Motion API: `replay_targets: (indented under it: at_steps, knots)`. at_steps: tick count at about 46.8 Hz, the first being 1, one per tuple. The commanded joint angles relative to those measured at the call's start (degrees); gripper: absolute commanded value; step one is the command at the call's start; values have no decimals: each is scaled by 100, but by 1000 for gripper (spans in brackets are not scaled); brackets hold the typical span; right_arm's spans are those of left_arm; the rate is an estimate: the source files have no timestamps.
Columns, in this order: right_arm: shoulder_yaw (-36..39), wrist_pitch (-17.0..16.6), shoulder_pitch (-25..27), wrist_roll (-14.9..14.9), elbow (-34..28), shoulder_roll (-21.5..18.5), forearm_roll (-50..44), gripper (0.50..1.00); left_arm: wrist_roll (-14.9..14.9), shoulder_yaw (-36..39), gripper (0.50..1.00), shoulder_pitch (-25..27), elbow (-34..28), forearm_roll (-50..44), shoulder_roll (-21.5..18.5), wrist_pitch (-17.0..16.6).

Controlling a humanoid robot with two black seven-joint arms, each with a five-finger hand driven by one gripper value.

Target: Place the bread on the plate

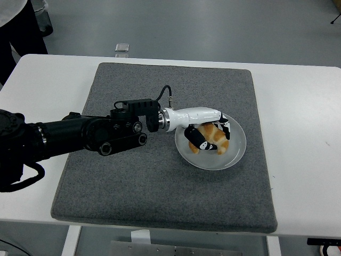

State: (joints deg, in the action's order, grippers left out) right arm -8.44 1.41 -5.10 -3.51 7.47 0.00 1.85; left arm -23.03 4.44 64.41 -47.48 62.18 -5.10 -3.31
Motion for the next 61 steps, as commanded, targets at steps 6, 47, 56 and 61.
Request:
replay_targets:
  at_steps: [6, 47, 56, 61]
  knots:
    - [0, 0, 0, -1, 0, 0, 0, 932, 0, -14, 546, -42, 2, -13, 0, -162]
    - [0, 0, -9, -1, 0, 0, 0, 932, -18, -58, 990, -69, -51, -215, -61, -170]
    - [0, 0, 0, -1, 0, 0, 0, 930, -9, -268, 990, 1, -77, -408, -79, -144]
    - [0, 0, 0, -1, 0, 0, 0, 930, -9, -549, 992, 45, -77, -496, -114, -74]
